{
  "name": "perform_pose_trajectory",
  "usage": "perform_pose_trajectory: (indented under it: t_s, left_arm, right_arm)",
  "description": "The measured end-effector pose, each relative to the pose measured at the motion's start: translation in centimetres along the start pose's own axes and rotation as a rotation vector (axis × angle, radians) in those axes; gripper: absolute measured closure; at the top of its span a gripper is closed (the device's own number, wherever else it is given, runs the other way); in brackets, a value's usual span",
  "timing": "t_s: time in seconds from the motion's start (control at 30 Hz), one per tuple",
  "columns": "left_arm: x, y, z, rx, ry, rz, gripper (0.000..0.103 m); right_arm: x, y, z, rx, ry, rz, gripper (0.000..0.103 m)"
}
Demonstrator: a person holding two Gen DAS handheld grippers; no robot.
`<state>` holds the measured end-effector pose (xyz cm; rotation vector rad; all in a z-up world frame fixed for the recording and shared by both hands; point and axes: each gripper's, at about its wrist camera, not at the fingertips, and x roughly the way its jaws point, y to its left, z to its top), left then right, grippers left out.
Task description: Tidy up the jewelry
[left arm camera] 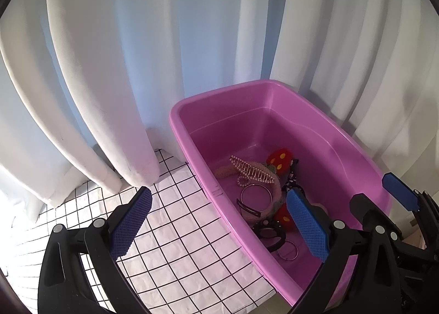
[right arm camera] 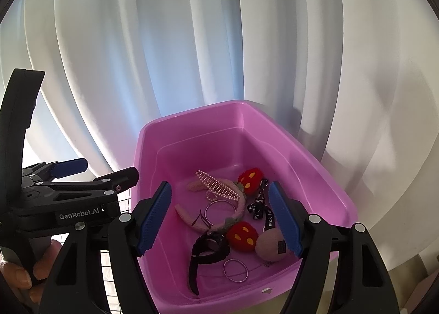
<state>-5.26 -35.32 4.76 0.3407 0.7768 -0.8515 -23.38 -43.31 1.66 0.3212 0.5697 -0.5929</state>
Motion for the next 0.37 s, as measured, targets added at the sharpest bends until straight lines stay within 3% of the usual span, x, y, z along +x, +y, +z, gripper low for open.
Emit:
perform_pose_trajectory:
  t_s: [0.37]
  left_arm:
    - [0.52,0.91,0.13,-0.041,0.032,0.011,0.006]
  right_arm:
    - [0.2,0.27,0.15,0.0,-0.003,0.009,0.033]
